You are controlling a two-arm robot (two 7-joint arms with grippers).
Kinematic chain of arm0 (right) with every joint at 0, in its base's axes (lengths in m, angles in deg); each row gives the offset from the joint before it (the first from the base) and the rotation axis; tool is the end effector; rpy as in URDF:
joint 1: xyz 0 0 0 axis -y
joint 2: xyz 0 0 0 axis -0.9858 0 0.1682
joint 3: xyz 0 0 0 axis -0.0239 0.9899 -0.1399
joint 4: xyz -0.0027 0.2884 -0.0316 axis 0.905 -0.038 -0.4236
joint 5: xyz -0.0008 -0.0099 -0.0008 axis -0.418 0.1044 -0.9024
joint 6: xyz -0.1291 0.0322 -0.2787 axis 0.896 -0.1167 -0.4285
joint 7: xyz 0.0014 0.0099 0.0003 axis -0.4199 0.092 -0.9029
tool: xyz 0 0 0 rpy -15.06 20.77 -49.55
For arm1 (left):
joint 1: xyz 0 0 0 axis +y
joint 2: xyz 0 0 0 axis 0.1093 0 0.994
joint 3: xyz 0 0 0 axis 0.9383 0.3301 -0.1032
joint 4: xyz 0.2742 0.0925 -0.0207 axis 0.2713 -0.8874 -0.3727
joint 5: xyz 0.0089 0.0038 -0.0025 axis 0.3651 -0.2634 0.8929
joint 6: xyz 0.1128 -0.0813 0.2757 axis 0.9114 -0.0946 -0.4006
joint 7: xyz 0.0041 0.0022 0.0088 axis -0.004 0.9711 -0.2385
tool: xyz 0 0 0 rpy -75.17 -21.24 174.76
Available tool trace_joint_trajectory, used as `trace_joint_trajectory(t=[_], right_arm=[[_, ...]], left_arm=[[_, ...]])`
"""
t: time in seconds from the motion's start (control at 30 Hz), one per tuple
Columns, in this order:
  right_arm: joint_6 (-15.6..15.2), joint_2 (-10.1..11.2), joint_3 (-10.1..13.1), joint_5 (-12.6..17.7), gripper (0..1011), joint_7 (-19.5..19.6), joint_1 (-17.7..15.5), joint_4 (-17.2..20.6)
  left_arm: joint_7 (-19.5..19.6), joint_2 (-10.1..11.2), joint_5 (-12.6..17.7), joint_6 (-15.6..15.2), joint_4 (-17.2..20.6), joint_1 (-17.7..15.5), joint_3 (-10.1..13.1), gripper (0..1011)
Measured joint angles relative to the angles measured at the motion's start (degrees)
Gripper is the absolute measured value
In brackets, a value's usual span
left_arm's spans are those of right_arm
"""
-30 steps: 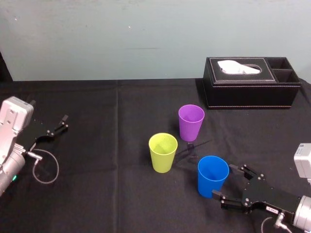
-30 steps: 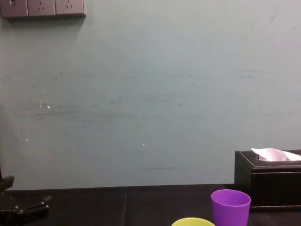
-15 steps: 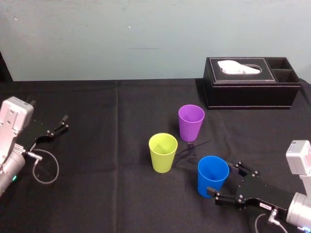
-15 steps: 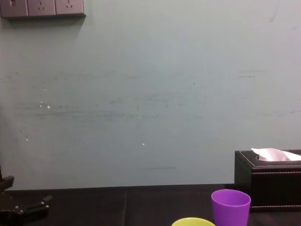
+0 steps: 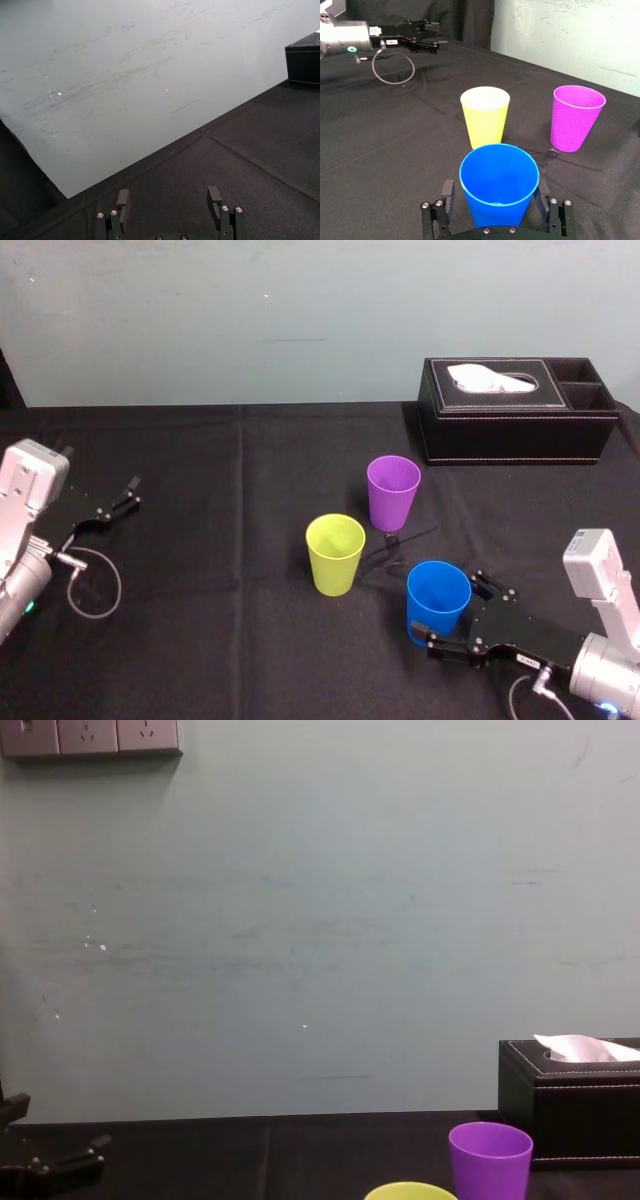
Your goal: Stack the three plastic cups sequentially using one hand.
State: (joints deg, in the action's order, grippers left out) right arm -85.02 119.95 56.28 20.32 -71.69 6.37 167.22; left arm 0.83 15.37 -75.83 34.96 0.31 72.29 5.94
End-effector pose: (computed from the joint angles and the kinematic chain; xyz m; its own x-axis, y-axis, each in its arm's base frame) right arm 0.2951 -0.1005 -0.3116 0.7672 -0.6380 0.0663 0.6335 0.7376 -0.2338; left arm 0.3580 0.0826 -0.3023 0.2922 0.8803 0.3738 -0.9553 0.2873 0.0702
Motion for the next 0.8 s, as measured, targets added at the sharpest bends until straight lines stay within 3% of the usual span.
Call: trace_joint_trajectory(t=[0.5,0.8], right_arm=[[-0.16,-0.91,-0.44,-0.87,997,0.46,1.11,-0.83],[-0.15,-0.83,-0.40,-0.80,778,0.46,1.02,-0.72]], left_arm=[[0.00,0.00,0.00,0.00,0.00,0.00,0.00,1010],[0.00,0.00,0.00,0.00,0.00,0.00,0.00,1010]])
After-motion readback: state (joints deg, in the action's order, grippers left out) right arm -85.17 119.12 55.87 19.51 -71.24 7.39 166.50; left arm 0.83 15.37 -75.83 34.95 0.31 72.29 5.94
